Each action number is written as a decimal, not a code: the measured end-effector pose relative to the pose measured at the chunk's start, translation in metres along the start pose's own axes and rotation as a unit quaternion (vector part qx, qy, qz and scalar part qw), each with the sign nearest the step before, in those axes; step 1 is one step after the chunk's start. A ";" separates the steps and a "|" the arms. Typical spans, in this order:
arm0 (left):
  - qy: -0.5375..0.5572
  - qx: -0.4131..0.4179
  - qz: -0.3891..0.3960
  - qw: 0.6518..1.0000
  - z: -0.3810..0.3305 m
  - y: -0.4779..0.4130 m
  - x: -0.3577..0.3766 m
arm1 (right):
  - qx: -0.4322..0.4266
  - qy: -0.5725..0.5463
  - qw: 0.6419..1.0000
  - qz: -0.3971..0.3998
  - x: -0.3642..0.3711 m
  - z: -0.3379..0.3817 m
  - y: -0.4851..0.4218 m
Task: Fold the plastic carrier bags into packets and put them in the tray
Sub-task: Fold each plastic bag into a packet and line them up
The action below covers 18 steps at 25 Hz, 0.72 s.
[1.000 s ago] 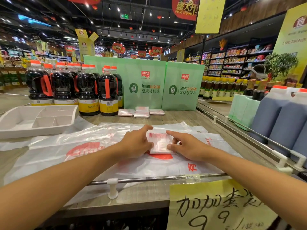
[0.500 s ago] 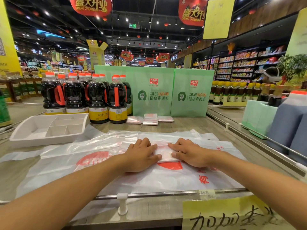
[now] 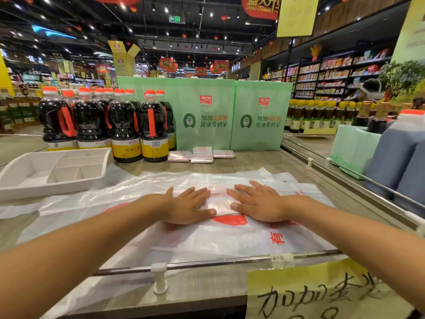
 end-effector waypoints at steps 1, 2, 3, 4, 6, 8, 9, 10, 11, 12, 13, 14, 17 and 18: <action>-0.011 0.002 0.006 1.000 0.000 -0.001 0.000 | 0.004 0.001 1.000 0.006 0.001 -0.001 0.000; -0.018 0.004 0.010 1.000 0.001 -0.001 -0.002 | 0.007 0.003 1.000 0.009 0.002 -0.002 0.000; -0.019 0.006 0.012 1.000 0.001 -0.001 -0.003 | 0.011 0.007 1.000 0.013 0.002 -0.004 0.000; -0.014 0.005 0.014 1.000 0.002 -0.001 -0.003 | 0.016 0.009 1.000 0.018 0.001 -0.005 0.001; 0.000 -0.002 0.007 1.000 0.006 0.000 -0.003 | 0.026 0.005 0.999 0.029 0.002 -0.007 0.003; 0.018 -0.005 -0.006 1.000 0.009 0.001 -0.002 | 0.027 -0.003 0.999 0.039 0.002 -0.007 0.005; 0.024 -0.003 -0.013 1.000 0.010 0.002 -0.002 | 0.026 -0.010 0.999 0.040 0.002 -0.008 0.006; 0.029 -0.002 -0.019 0.999 0.011 0.003 -0.002 | 0.026 -0.016 0.999 0.042 0.001 -0.008 0.008; 0.037 -0.002 -0.026 0.999 0.012 0.003 -0.002 | 0.026 -0.019 0.999 0.043 0.000 -0.009 0.009; 0.045 -0.002 -0.033 0.998 0.013 0.004 -0.002 | 0.027 -0.021 0.998 0.044 0.000 -0.010 0.010; 0.051 -0.003 -0.040 0.998 0.014 0.005 -0.002 | 0.028 -0.021 0.999 0.042 0.000 -0.010 0.010; 0.056 -0.003 -0.049 0.997 0.015 0.005 -0.002 | 0.027 -0.019 0.999 0.036 0.000 -0.010 0.011; 0.067 -0.002 -0.072 0.995 0.015 0.007 -0.004 | 0.013 -0.033 0.999 -0.010 -0.002 -0.007 0.012; 0.069 0.000 -0.076 0.995 0.015 0.007 -0.005 | 0.006 -0.038 0.999 -0.028 -0.003 -0.007 0.012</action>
Point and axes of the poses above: each hand's wrist, its own y-axis away from the middle knuckle, its own x-axis out of the palm, z = x × y, the point moved 9 cm from there along -y, towards the middle knuckle, and after that the axes turned 10 degrees about -z, right-handed, at the moved point
